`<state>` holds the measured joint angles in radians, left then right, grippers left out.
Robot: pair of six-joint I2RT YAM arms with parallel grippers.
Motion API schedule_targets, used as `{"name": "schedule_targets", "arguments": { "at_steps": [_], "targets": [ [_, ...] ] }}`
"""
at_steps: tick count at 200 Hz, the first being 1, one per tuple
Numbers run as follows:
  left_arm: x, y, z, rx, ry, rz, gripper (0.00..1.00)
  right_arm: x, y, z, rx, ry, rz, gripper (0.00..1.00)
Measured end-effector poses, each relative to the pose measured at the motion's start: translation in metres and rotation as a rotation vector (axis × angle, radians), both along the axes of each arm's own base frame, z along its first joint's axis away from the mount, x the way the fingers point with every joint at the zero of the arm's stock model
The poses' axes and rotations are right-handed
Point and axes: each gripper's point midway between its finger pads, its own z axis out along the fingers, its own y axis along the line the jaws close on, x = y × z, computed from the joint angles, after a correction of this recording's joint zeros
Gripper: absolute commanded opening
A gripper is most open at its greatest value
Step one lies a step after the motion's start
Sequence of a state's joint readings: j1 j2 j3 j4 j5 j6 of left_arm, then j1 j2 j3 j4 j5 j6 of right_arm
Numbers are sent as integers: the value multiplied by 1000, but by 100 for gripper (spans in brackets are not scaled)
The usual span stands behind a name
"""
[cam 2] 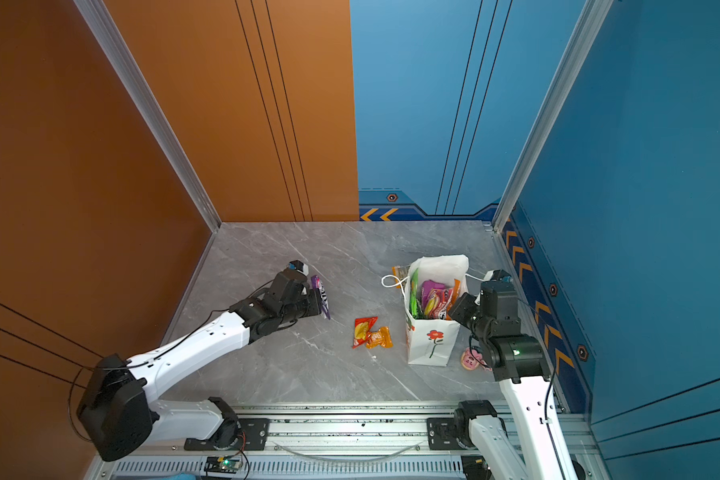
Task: Place the snacks into the paper bag
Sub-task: 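Lift the purple bag with the left gripper and carry it toward the white bag, then lower the purple bag into the white bag's opening with the left gripper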
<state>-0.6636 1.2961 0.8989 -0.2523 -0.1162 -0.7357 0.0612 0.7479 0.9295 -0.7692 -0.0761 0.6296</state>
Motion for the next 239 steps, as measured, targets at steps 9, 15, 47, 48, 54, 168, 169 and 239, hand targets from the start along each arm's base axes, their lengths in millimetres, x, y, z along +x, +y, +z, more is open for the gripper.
{"name": "schedule_targets", "arguments": {
  "at_steps": [9,15,47,48,54,168,169,239],
  "targets": [
    [-4,0,4,-6,-11,5,0,0,0,0,0,0,1,6],
    [-6,-2,7,-12,-19,5,0,0,0,0,1,0,1,6],
    [-20,-13,25,-29,-72,-16,0,0,0,0,2,0,2,6],
    [-20,-13,26,-29,-72,-17,0,0,0,0,2,0,2,6],
    [-23,-15,28,-29,-79,-20,0,0,1,0,2,0,3,6],
    [-40,-66,151,-42,-301,-189,0,3,12,1,13,7,52,5],
    [-40,-66,154,-44,-305,-191,0,3,13,2,14,6,57,5],
    [-49,-113,259,-93,-424,-345,0,4,34,5,-14,6,151,3]
  ]
}}
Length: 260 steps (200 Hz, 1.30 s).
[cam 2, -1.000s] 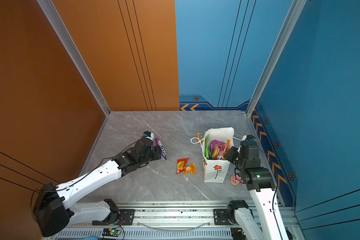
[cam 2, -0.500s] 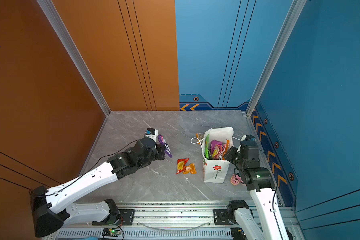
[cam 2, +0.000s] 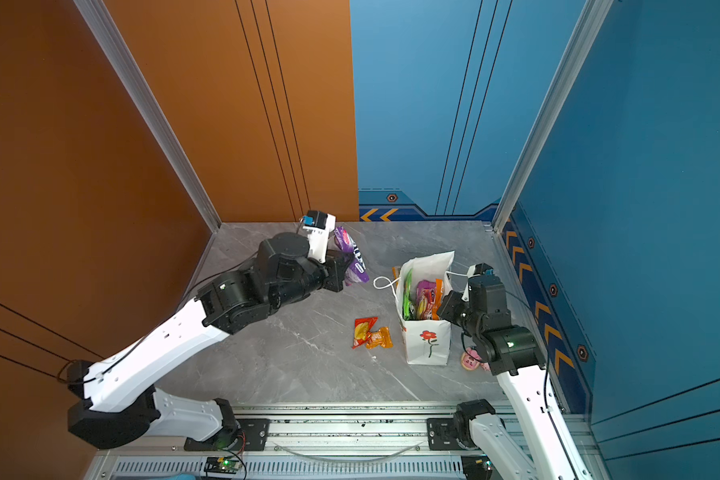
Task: Place the snacks into the paper bag
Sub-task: 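Lower the purple bag into the white bag's opening with the left gripper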
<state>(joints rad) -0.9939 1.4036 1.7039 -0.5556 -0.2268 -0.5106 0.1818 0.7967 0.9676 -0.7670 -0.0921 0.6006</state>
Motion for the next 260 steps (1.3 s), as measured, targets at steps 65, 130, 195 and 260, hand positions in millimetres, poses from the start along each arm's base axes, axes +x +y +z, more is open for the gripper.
{"name": "schedule_targets", "arguments": {
  "at_steps": [65,130,195,260],
  "targets": [
    [-18,-76,29,-6,-12,-203,0,-1,-1,1,-14,-9,6,2],
    [-41,-135,17,1,37,-374,0,-5,-3,3,-24,-23,2,2],
    [-42,-159,-9,35,88,-420,0,-6,-6,5,-28,-33,-8,2],
    [-28,-169,-42,85,156,-398,0,-6,-7,5,-28,-33,-9,2]
  ]
}}
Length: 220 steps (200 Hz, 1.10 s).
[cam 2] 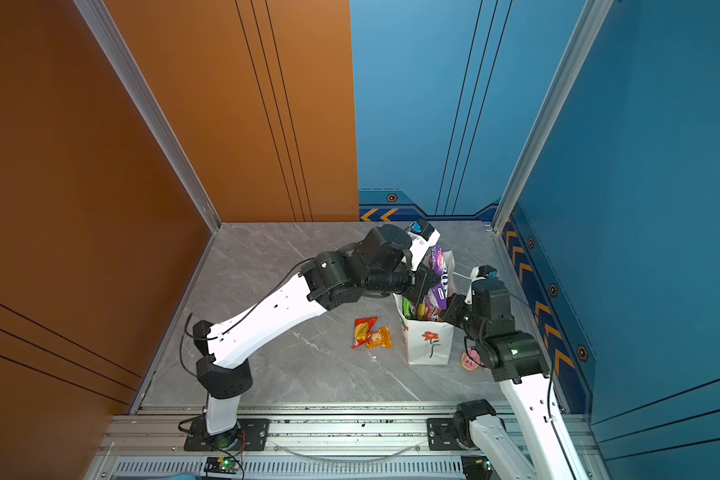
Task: Place the snacks into the paper bag
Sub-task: 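Lower the purple bag into the white bag's opening with the left gripper, then push the purple bag deeper with the left gripper while the right holds the rim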
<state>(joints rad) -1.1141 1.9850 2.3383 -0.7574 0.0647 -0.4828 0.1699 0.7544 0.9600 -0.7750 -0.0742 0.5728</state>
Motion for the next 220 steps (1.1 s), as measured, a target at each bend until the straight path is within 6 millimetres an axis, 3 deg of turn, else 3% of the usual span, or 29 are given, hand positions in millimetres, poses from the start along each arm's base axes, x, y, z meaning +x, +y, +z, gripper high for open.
{"name": "schedule_targets", "arguments": {
  "at_steps": [155,220],
  "targets": [
    [22,-11,-41,41,136,20,0,0,-2,0,0,0,-6,2],
    [37,-11,-76,102,203,46,0,1,-2,-1,0,3,-7,2]
  ]
}}
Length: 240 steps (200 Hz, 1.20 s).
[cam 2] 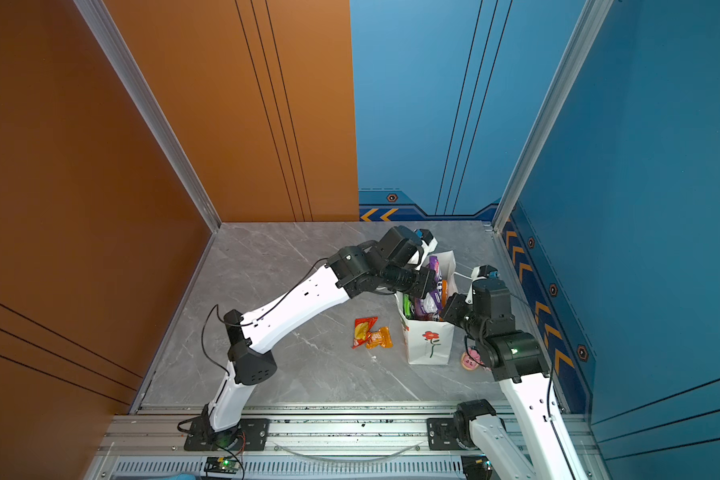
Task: Place the snacks into the paper bag
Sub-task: 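Push the purple bag deeper with the left gripper while the right holds the rim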
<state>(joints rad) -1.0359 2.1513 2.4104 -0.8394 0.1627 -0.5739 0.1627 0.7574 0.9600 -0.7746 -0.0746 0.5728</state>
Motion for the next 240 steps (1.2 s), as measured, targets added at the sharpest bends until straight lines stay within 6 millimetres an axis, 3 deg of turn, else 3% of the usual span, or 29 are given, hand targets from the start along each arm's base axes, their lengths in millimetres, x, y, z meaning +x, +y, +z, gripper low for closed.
{"name": "schedule_targets", "arguments": {
  "at_steps": [69,151,193,219,240],
  "targets": [
    [8,1,-5,16,11,15,0,0,0,0,0,0,0,2],
    [24,33,-26,185,-43,150,0,0,-1,0,1,0,-6,2],
    [21,46,-18,242,-84,194,0,1,-1,0,1,-2,-6,2],
    [22,44,-13,239,-100,197,0,1,-1,0,2,-3,-6,2],
    [25,38,-20,246,-100,193,0,1,-1,0,3,-2,-7,2]
  ]
}}
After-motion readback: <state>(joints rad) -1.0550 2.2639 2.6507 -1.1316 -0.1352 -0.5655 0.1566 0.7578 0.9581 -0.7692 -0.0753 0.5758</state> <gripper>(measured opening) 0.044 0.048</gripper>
